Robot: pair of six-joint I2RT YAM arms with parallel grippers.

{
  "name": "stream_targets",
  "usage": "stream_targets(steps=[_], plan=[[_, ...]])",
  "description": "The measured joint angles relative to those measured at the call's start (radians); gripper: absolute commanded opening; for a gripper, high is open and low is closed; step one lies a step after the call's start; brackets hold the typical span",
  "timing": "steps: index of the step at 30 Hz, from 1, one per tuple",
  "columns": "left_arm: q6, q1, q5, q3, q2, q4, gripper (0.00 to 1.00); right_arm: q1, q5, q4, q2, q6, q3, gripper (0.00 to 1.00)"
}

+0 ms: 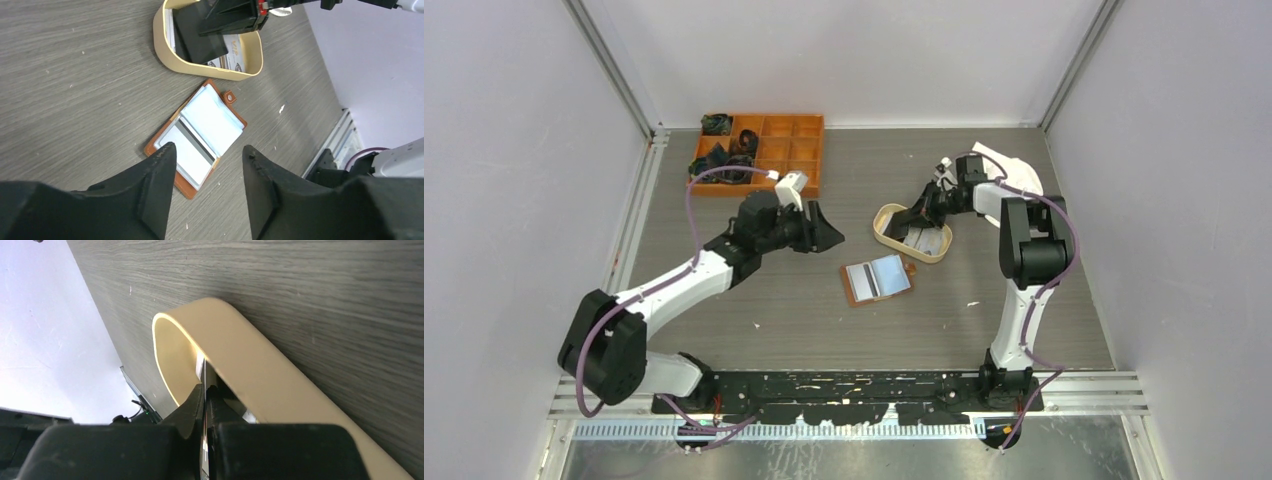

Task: Put the credit cards into the card holder
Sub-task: Pick up the credit card from the storage box, then insert the credit card into the card holder.

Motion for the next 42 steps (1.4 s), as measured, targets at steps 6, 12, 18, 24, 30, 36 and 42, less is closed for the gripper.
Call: stream_targets(steps=[6, 12, 18, 24, 30, 36, 42], plan=[[-0.069, 0.1, 0.097, -0.125, -0.048, 0.082, 0.56, -0.044, -0.01, -0.073, -0.058, -0.082, 0.011, 0.03], [-0.103, 0.134, 0.127, -0.216, -0.13, 0.132, 0.53, -0.066, -0.052, -0.117, -0.127, -0.17, 0.017, 0.03], [-0.129, 0.134, 0.087, -0.325, -0.362, 0.192, 0.64, -0.083, -0.155, -0.123, -0.243, -0.22, -0.016, 0.01], [-0.13, 0.134, 0.012, -0.443, -0.629, 0.325, 0.93, -0.082, -0.285, -0.073, -0.412, -0.243, -0.115, 0.01], [-0.211, 0.134, 0.042, -0.595, -0.632, 0.581, 0.85, -0.032, -0.373, -0.017, -0.546, -0.303, -0.213, 0.01], [-0.253, 0.08, 0.127, -0.647, -0.504, 0.784, 0.8, 0.094, -0.459, -0.08, -0.639, -0.54, -0.263, 0.01], [-0.077, -0.175, 0.084, -0.647, -0.465, 0.895, 0.78, 0.165, -0.566, -0.528, -0.679, -1.239, -0.258, 0.01]])
